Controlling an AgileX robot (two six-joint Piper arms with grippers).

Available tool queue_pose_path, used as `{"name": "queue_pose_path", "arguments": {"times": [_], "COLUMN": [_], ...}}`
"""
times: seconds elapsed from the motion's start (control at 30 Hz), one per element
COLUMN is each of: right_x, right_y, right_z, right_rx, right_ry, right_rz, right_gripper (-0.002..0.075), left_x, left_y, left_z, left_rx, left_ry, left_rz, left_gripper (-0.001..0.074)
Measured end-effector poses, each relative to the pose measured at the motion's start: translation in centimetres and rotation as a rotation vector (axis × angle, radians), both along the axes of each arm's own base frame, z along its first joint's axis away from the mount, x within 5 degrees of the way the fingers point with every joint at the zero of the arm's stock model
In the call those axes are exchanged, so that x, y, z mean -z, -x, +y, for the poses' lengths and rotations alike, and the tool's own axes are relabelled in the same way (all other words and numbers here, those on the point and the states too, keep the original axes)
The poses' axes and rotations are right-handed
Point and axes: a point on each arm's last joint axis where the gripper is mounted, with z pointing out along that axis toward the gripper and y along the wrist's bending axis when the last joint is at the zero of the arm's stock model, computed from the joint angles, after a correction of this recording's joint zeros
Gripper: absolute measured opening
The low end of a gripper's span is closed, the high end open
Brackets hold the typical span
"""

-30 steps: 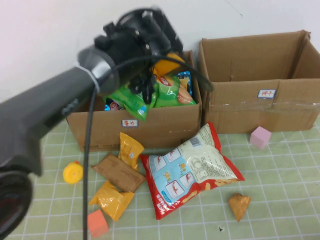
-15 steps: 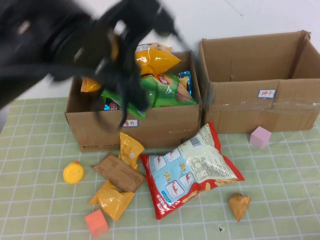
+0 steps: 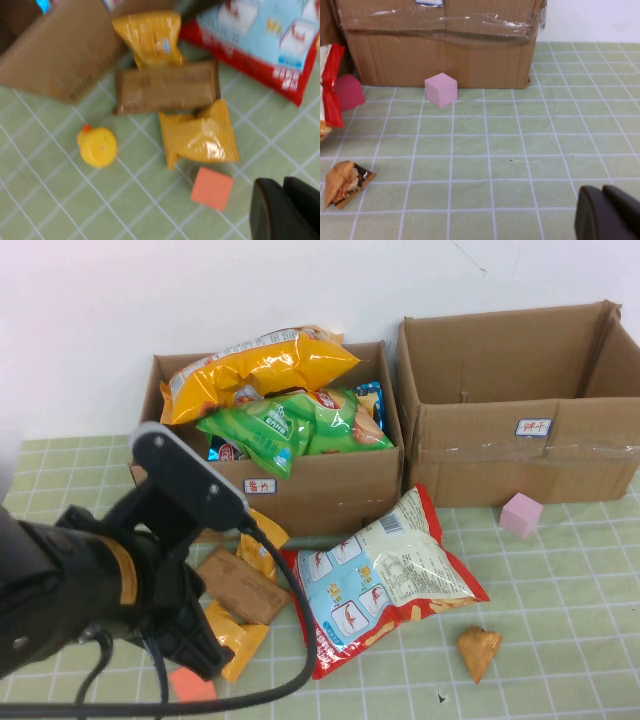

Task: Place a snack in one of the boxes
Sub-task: Pick up the biscuit

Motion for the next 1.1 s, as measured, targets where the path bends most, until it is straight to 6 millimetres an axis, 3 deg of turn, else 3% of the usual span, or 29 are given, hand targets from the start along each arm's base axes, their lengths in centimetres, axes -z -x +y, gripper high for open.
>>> {"name": "queue_pose_path", "arguments": {"times": [0.1, 0.3, 0.4, 0.67, 1.1], "right_x": [0.0, 0.0, 0.0, 0.0, 0.0], "right_y": [0.0, 0.0, 0.0, 0.0, 0.0], "right_z": [0.0, 0.0, 0.0, 0.0, 0.0], "right_rx": [0.0, 0.0, 0.0, 0.0, 0.0], "right_ry": [0.0, 0.0, 0.0, 0.0, 0.0], "right_rz": [0.0, 0.0, 0.0, 0.0, 0.0], "right_gripper": [-0.0002, -0.0002, -0.0002, -0.0002, -0.0002], "left_x": [1.1, 3.9, 6.2, 11.4, 15.2], "left_y": [-0.4, -2.6, -4.0, -7.4, -12.3], "left_z": [-0.4, -1.3, -1.4, -1.6, -4.0], "left_rx": [-0.023, -0.123, -0.183, -0.281, -0.244], "left_ry": [-0.008, 0.017, 0.015, -0.022, -0.089], "left_rz": [0.039, 0.121, 0.198, 0.349, 0.395], "left_gripper": [0.0088, 0.0502, 0.0603, 0.0608, 0.0606]}}
